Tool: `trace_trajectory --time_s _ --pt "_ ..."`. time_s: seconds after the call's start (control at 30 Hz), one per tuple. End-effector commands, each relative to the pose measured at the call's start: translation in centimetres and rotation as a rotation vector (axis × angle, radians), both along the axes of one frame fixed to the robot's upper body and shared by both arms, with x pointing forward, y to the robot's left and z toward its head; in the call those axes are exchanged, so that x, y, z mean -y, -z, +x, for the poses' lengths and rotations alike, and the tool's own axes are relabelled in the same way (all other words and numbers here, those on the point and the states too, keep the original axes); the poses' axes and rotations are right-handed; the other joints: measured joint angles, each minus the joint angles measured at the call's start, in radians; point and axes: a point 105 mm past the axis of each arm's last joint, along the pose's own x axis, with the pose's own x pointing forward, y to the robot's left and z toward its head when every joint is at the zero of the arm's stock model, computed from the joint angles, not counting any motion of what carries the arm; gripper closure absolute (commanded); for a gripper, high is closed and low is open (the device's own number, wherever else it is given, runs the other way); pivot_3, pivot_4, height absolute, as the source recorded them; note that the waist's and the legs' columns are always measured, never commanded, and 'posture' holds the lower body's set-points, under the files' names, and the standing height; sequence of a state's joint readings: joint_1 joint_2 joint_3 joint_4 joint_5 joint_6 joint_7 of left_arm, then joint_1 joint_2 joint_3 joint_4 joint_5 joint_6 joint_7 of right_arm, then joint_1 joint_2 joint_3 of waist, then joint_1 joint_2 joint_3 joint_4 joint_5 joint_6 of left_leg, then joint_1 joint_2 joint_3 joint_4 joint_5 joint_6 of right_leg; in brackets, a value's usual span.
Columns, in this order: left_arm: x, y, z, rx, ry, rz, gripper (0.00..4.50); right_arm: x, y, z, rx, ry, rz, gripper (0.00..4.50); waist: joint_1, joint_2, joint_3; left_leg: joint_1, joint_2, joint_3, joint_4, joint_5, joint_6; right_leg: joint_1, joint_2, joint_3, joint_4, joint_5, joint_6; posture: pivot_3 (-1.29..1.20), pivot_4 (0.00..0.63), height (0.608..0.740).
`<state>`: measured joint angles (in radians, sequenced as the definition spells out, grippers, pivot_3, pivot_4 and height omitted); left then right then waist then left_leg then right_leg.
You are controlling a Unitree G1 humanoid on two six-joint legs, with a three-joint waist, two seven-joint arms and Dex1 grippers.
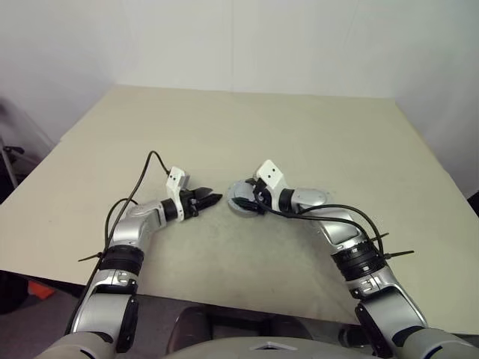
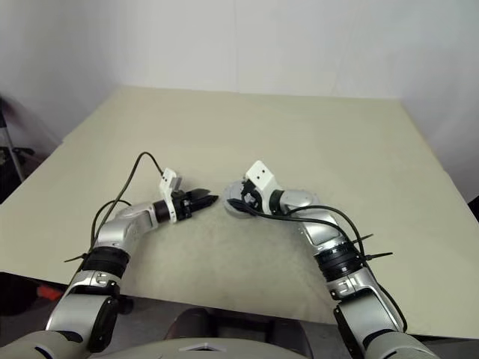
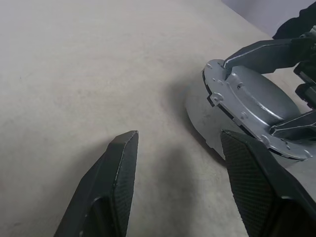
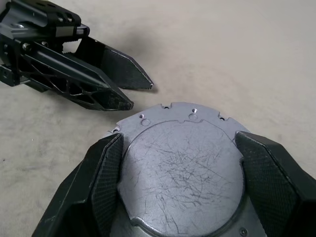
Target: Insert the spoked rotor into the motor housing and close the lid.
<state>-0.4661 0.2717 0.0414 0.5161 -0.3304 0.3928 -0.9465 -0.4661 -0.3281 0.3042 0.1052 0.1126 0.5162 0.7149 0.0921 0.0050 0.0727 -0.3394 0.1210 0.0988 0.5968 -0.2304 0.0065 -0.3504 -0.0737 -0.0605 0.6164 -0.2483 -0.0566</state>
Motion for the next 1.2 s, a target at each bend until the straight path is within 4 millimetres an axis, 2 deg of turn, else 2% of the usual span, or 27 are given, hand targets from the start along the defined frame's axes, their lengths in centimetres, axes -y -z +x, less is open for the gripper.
trace_trajectory --time_s 0.03,0.3,0.47,0.8,1.0,1.2 --pt "0.2 -1.4 0.4 0.048 0.008 -0.009 1.72 2.7 3.9 -0.9 -0.149 0.073 -0.117 1.35 0.001 0.0 0.0 0.0 0.0 0.0 0.0 0.0 0.0 0.0 0.0 0.0 0.0 0.0 0.0 0.0 0.0 0.74" --pt "0.5 -1.3 0.3 0.045 0.013 -0.012 1.72 2.8 3.9 -0.4 -0.149 0.108 -0.104 1.35 0.002 0.0 0.0 0.002 0.0 0.0 -0.001 0.0 0.0 0.001 0.0 0.0 -0.002 0.0 0.0 0.0 0.0 0.74" --pt "0.5 -1.2 0.2 0.047 0.013 -0.01 1.72 1.7 1.2 0.6 -0.09 0.114 0.012 1.35 0.001 0.0 0.0 0.002 0.0 0.0 -0.002 0.0 0.0 0.001 0.0 0.0 -0.002 0.0 0.0 0.0 0.0 0.74" --pt "0.4 -1.2 0.2 0.049 0.011 -0.007 1.72 1.7 1.0 1.3 -0.067 0.137 -0.002 1.35 0.0 0.0 0.0 0.002 0.0 0.0 -0.003 0.0 0.0 0.001 0.0 0.0 -0.002 0.0 0.001 0.0 0.0 0.74" --pt "0.2 -1.0 0.1 0.046 0.01 -0.003 1.72 1.1 0.0 1.4 -0.039 0.128 0.042 1.35 -0.003 0.0 0.0 0.002 0.001 0.0 -0.004 0.0 -0.001 0.0 0.0 0.0 -0.002 0.0 0.001 0.0 0.0 0.74" --pt "0.2 -1.0 0.1 0.046 0.008 -0.002 1.72 1.0 -0.2 1.7 0.04 0.114 -0.017 1.35 -0.008 0.0 0.0 0.001 0.002 0.002 -0.006 0.002 -0.003 -0.002 0.0 0.0 -0.002 0.001 0.002 0.0 0.0 0.74"
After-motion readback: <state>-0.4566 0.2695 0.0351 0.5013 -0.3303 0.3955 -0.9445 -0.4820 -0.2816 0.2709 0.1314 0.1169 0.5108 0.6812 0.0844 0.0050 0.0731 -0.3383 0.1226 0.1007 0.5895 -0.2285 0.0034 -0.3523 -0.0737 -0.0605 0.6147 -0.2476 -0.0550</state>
